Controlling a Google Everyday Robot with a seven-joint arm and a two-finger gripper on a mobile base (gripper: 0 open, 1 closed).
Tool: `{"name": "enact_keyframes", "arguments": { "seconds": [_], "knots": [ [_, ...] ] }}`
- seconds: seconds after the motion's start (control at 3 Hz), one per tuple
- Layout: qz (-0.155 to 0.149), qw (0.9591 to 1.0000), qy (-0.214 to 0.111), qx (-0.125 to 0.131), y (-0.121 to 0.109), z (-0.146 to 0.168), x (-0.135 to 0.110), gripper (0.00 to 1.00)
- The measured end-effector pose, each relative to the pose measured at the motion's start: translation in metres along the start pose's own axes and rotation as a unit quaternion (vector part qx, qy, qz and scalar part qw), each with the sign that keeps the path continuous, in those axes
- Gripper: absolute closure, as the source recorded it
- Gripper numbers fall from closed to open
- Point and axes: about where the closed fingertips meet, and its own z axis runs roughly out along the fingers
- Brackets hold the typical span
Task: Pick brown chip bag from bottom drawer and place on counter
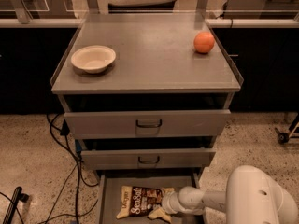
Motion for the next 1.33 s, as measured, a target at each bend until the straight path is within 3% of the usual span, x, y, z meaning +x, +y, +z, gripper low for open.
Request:
{"name": "enact_keyframes", "arguments": {
  "seconds": [1.0, 1.33],
  "knots": [
    [0.000, 1.0000, 0.000, 0.000, 0.0001, 0.0001, 0.0000, 0.93],
    [0.000, 1.0000, 0.000, 0.000, 0.0001, 0.0001, 0.0000, 1.00]
  ]
}}
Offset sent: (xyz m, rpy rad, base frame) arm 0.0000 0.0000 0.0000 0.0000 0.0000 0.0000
